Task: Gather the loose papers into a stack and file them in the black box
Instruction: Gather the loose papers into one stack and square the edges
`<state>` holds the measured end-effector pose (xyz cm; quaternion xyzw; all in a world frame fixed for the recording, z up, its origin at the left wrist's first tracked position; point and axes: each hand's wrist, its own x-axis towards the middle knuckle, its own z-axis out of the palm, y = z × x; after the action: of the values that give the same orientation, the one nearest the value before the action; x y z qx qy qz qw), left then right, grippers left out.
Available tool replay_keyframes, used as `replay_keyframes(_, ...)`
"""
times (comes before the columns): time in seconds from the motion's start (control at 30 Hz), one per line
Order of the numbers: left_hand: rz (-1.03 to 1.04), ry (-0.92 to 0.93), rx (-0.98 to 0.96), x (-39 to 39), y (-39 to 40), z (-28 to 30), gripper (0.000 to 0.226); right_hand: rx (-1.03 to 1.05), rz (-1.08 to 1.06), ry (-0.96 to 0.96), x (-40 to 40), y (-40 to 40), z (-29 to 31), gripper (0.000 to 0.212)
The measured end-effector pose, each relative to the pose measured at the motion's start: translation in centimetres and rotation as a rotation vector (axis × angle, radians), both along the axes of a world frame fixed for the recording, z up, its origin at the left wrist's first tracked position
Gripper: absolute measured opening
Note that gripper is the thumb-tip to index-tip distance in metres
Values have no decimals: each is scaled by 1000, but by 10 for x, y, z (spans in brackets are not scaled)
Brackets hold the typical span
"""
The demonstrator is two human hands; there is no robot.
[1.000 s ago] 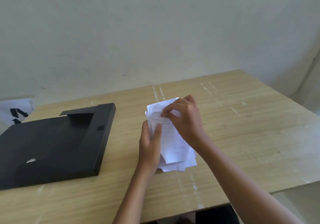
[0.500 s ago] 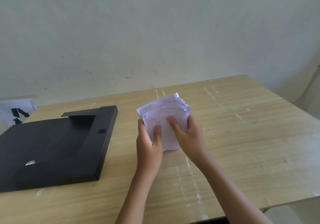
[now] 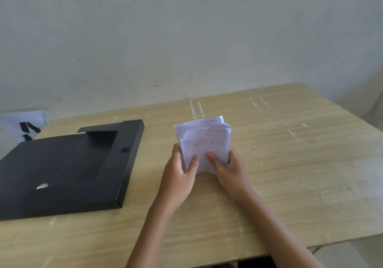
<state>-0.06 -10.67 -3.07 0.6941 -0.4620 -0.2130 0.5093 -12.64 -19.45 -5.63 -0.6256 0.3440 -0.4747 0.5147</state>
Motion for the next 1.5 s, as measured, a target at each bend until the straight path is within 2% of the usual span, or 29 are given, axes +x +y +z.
replay_keyframes(0.03, 25, -61, -21, 0, 3, 9, 35, 4, 3, -7, 0, 0, -1, 19)
replay_keyframes(0.1, 131, -314, -103, -2, 9, 32, 60, 13, 16, -18, 0, -1, 0, 19)
replay_keyframes(0.2, 153, -782, -258, -9, 7, 70, 61, -9, 25, -20, 1, 0, -1, 19)
replay_keyframes(0.3, 141, -1052, -75, -17, -9, 85, 65, -40, 23, 15, 1, 0, -2, 16)
replay_keyframes(0.37, 132, -1119, 82, -20, -17, 80, 68, -60, 11, 38, 1, -1, -3, 15)
replay_keyframes(0.43, 109, -1154, 133, -21, -21, 72, 65, -73, -3, 50, 1, -1, -3, 14)
replay_keyframes(0.57, 120, -1193, 83, -21, -23, 72, 60, -113, -1, 59, 0, 1, -3, 20)
replay_keyframes(0.73, 24, -1187, 92, -30, -22, 74, 53, -157, 4, 30, -1, 3, 0, 35)
replay_keyframes(0.8, 3, -1190, 105, -30, -20, 76, 51, -156, -18, 12, -1, 4, 1, 29)
replay_keyframes(0.87, -6, -1196, 70, -22, -17, 81, 52, -148, -47, 3, -1, 3, 0, 15)
replay_keyframes(0.93, 11, -1133, -54, -10, -11, 83, 55, -137, -65, 4, -1, 3, 0, 9)
replay_keyframes(0.97, 17, -1034, -132, -4, -7, 80, 57, -127, -69, 6, -1, 3, 0, 9)
replay_keyframes(1.03, 10, -634, -211, 7, -1, 64, 66, -96, -66, 7, -1, 3, 2, 11)
replay_keyframes(1.1, -3, -198, -157, 11, 0, 43, 81, -77, -57, 1, -1, 3, 4, 14)
replay_keyframes(1.17, -33, 53, -81, 9, -4, 24, 76, -81, -55, 14, -1, 4, 7, 18)
replay_keyframes(1.27, -2, 194, -114, 5, -12, 8, 28, -63, -31, 14, -3, 6, 10, 13)
replay_keyframes(1.3, 21, 219, -137, 4, -13, 6, 20, -44, -2, -12, -4, 7, 12, 11)
replay_keyframes(1.4, 24, 279, -171, 0, -15, 6, 16, 0, 101, -104, -8, 8, 23, 21)
replay_keyframes(1.5, -32, 262, -150, -3, -14, 9, 26, -24, 56, -87, -6, 5, 35, 30)
